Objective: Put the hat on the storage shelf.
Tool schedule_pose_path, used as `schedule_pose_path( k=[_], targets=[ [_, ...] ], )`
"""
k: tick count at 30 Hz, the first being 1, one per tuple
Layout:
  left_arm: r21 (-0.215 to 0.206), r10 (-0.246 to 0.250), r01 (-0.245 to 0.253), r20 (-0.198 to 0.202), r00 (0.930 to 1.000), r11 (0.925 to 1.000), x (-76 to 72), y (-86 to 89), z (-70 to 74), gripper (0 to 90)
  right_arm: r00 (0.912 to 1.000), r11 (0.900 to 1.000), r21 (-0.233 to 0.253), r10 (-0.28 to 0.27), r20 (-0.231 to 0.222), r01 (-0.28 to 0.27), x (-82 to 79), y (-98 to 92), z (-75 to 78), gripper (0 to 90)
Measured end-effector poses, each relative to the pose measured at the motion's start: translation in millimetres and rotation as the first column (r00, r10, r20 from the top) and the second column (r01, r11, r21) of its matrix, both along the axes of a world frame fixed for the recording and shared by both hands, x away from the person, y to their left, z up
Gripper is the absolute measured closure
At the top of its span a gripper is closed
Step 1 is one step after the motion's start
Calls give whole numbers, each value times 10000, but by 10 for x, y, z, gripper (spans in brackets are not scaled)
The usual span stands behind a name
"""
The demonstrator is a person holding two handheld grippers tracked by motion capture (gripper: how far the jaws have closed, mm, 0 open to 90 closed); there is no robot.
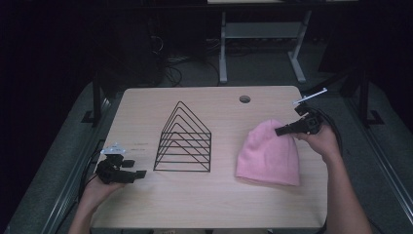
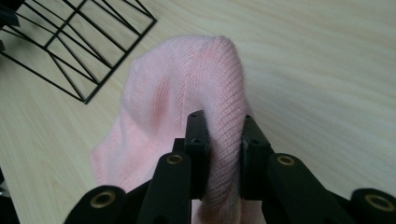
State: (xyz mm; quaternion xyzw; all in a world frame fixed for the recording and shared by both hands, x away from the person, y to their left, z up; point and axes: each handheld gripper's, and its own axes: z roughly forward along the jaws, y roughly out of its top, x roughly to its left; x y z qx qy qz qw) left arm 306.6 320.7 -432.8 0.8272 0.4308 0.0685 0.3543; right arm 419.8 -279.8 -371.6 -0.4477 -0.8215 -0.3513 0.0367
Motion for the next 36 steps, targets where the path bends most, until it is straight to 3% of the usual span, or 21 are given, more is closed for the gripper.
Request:
schedule_pose_path(
  k=[6,9,13,15,21,29,36],
  targets=[
    [-170,-175,176,70,9998,9997,7,-45,86,265,9987,9999,43,154,479,-156,-79,-9,229,772],
    [3,-456,456,49,9989,9990,26,-61,139,265,9970,9996,-105,251,737,-244,-131,-21,413,775],
    [-83,-798,797,-110,9967,9968,48,-77,228,266,9937,9990,-234,404,1043,-381,-188,-19,598,778],
    [47,-1027,1028,-110,9947,9947,56,-75,275,266,9917,9990,-186,435,1207,-416,-217,-20,699,779],
    [-79,-1298,1298,-50,9915,9915,57,-78,395,266,9867,9988,-41,488,1552,-487,-264,-13,915,779],
    [-242,-1313,1310,-140,9912,9911,106,-71,562,266,9726,9952,86,933,2130,-973,-291,117,1295,781],
    [-506,-1351,1351,30,9908,9895,122,-72,706,256,9638,9914,9,1267,2344,-1305,-280,279,1486,780]
  ],
)
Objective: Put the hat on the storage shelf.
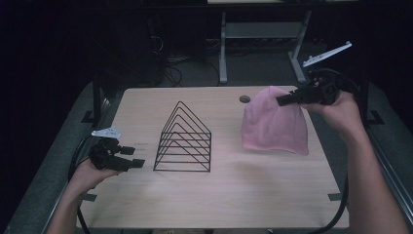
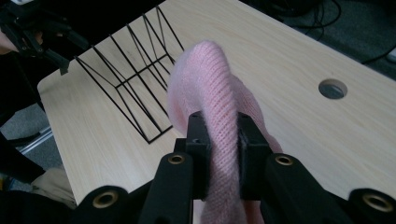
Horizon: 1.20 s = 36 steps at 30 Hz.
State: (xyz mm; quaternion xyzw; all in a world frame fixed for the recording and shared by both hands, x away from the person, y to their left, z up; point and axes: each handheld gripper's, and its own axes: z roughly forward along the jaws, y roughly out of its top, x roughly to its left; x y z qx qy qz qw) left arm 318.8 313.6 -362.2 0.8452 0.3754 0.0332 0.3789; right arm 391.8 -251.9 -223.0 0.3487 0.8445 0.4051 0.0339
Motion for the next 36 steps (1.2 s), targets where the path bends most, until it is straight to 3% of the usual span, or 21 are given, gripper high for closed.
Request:
schedule_pose_path(
  k=[4,9,13,21,29,36],
  targets=[
    [-71,-145,145,20,9999,9999,10,-6,98,256,9993,9997,45,253,273,-254,-7,98,141,780],
    [234,-245,243,72,9997,9994,41,-25,227,243,9970,9987,33,501,584,-504,-1,237,360,780],
    [232,-313,309,139,9994,9993,50,-42,292,239,9942,9975,-81,707,807,-703,2,367,492,780],
    [346,-655,648,194,9977,9973,102,-143,448,235,9883,9939,-92,1100,1058,-1097,0,600,675,780],
    [217,-922,916,277,9954,9956,105,-209,547,235,9772,9879,-212,1548,1453,-1534,1,862,899,780],
    [414,-1127,1114,290,9932,9929,131,-261,629,235,9673,9824,-188,1864,1723,-1859,13,1036,1034,780]
  ],
)
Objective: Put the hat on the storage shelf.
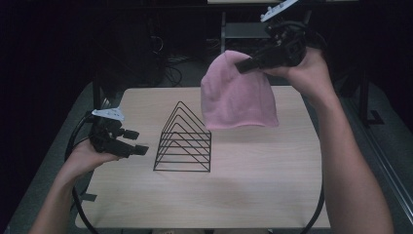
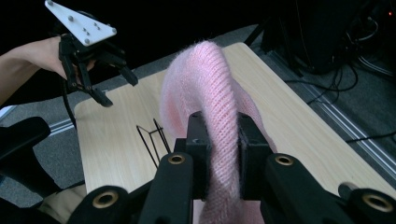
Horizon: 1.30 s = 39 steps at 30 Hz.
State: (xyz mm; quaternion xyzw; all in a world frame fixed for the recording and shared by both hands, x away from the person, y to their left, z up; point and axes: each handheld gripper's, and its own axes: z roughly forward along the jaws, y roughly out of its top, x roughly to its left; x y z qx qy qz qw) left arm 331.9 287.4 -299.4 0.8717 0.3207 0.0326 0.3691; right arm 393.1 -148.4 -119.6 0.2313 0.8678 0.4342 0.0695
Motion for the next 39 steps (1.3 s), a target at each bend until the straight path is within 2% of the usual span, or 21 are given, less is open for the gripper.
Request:
schedule_pose_path(
  k=[3,19,29,39],
  targets=[
    [-243,-88,89,52,9999,9997,22,-17,75,236,9999,9999,43,119,10,-119,7,124,76,781],
    [-242,-379,383,167,9991,9990,83,-106,216,236,9964,9965,89,830,167,-831,41,603,253,780],
    [-358,-518,530,332,9981,9980,104,-106,273,240,9920,9925,45,1216,326,-1218,75,879,300,780],
    [-765,-592,626,456,9972,9951,98,-60,332,251,9877,9879,83,1545,258,-1547,82,1170,295,780]
  ],
)
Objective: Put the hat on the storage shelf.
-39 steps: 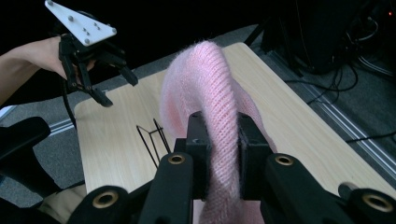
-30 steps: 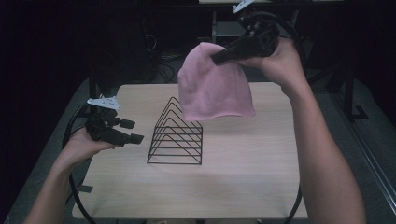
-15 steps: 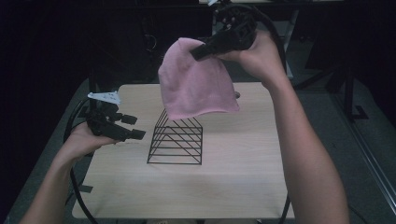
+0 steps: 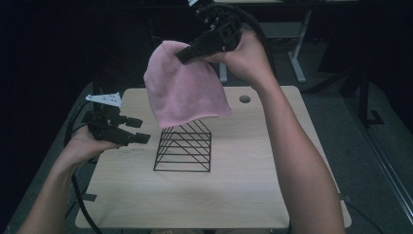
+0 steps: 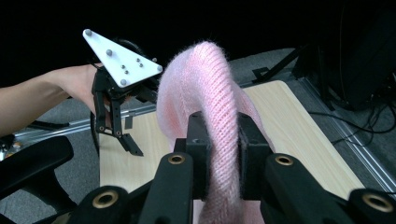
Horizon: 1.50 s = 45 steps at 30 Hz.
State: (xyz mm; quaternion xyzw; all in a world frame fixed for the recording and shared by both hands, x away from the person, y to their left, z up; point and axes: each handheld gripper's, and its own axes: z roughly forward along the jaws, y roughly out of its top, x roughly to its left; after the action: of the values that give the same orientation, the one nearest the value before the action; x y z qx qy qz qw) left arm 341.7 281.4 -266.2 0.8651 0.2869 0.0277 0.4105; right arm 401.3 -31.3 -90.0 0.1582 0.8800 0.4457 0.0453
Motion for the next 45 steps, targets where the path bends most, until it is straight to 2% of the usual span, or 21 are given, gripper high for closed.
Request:
schedule_pose_path(
  k=[7,11,15,16,17,19,22,23,28,34,37,39,42,45],
  targets=[
    [-377,-162,173,290,9994,9991,28,39,82,283,9993,9993,55,363,55,-363,15,160,-35,780],
    [-498,-79,94,312,9995,9987,67,55,76,320,9988,9988,158,471,-96,-470,18,236,-65,780],
    [-935,-166,170,43,9999,9955,95,73,38,466,9972,9965,407,732,-150,-725,31,272,-130,780],
    [-923,-199,203,54,9998,9955,100,80,37,506,9967,9959,493,773,-228,-761,34,278,-156,780],
    [-1136,-99,100,10,10000,9935,97,81,33,536,9965,9955,532,796,-250,-781,36,278,-173,780],
    [-1274,-297,300,41,9995,9914,100,96,31,652,9967,9958,502,784,-225,-772,51,272,-220,780],
    [-1134,-264,283,177,9995,9931,98,93,26,812,9967,9958,571,733,-358,-712,63,249,-274,781],
    [-1080,-220,238,177,9996,9939,100,90,23,822,9967,9958,615,701,-413,-675,69,240,-290,780],
    [-790,-181,193,160,9997,9967,125,52,-42,827,9971,9964,642,592,-484,-560,121,173,-410,780],
    [-449,-93,88,-109,9999,9990,165,4,-151,827,9955,9967,711,446,-832,-387,177,86,-608,780],
    [-213,-156,155,-63,9999,9997,166,-47,-173,826,9940,9964,786,400,-1016,-321,190,38,-690,780],
    [-178,-163,163,-22,9999,9997,170,-79,-180,826,9948,9964,789,373,-952,-298,204,-11,-732,780],
    [-57,-239,239,10,9997,9997,182,-117,-192,825,9933,9960,877,276,-1121,-178,183,-84,-758,780],
    [99,-204,203,77,9998,9997,195,-153,-215,824,9934,9955,922,307,-1107,-205,162,-129,-788,780]
  ],
)
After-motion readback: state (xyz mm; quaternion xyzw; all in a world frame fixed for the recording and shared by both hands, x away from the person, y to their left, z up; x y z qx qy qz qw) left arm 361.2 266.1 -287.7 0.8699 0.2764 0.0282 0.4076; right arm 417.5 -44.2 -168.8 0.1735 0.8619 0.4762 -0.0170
